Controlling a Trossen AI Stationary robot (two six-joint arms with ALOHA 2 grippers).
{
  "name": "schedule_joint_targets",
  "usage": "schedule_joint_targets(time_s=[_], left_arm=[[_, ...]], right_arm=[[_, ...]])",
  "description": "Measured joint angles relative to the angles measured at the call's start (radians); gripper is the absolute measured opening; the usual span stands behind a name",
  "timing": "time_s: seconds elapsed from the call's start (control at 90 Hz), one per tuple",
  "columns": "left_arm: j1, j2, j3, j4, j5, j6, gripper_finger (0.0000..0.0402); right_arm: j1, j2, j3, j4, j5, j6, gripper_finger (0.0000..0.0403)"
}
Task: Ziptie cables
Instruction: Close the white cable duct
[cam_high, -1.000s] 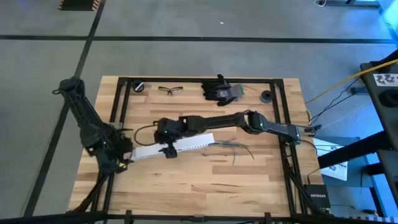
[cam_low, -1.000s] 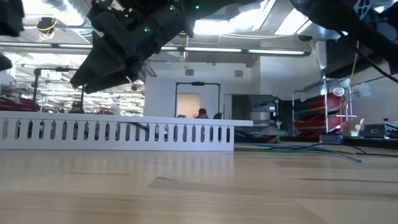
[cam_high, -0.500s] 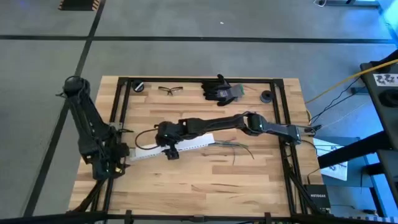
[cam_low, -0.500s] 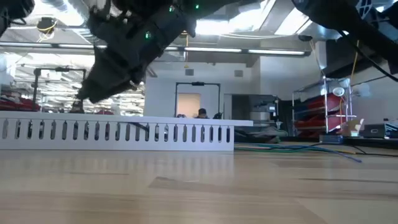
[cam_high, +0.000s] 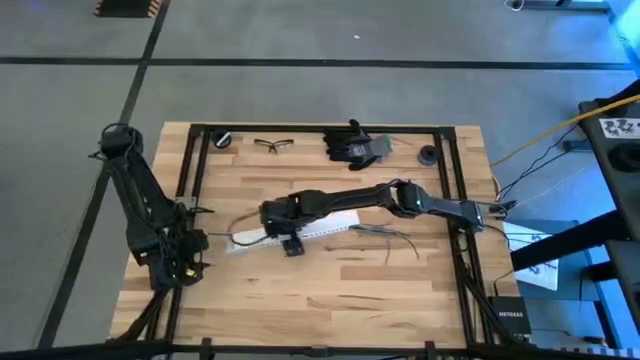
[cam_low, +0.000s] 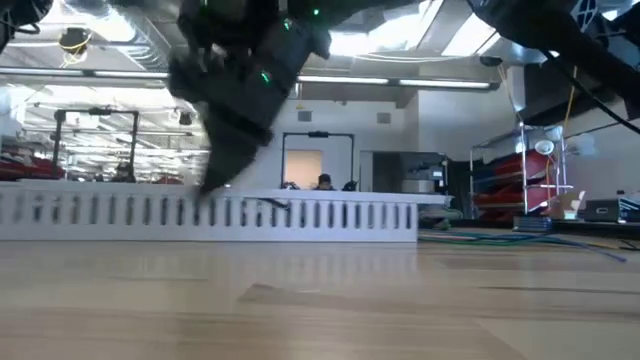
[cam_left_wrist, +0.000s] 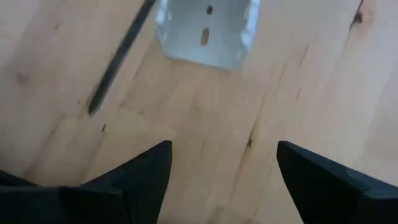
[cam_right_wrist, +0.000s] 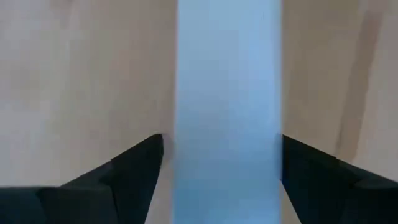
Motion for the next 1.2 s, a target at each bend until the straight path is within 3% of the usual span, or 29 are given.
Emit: schedule_joint_targets(time_s=[0.278,0.422,0.567,0.867,0.967,1.2], left_arm=[[0.018,0.001,-0.039,0.047,-0.158,0.005,0.0274],[0.047,0.003,-0.117,0.161,-0.168,0.047,0.0274],[0.078,0.003,-0.153,0.197,-0.244,0.12,0.0274],[0.126,0.004,-0.207,0.378,-0.294,0.35,0.0274],[0.139,0.004,-0.207,0.37,-0.3,0.413,0.0274],[0.166,0.004,-0.207,0.345,-0.3,0.358,0.0274]], right_arm=[[-0.001,-0.024,-0.001,-0.15,0.044,0.007,0.0287],[-0.001,-0.059,0.001,-0.123,0.043,0.006,0.0287],[-0.001,-0.062,0.001,-0.079,0.042,0.007,0.0287],[0.007,-0.063,0.001,-0.008,0.034,0.027,0.0287],[0.007,-0.063,0.001,0.015,0.009,0.036,0.0287],[0.02,-0.058,0.002,0.039,-0.002,0.058,0.0287]])
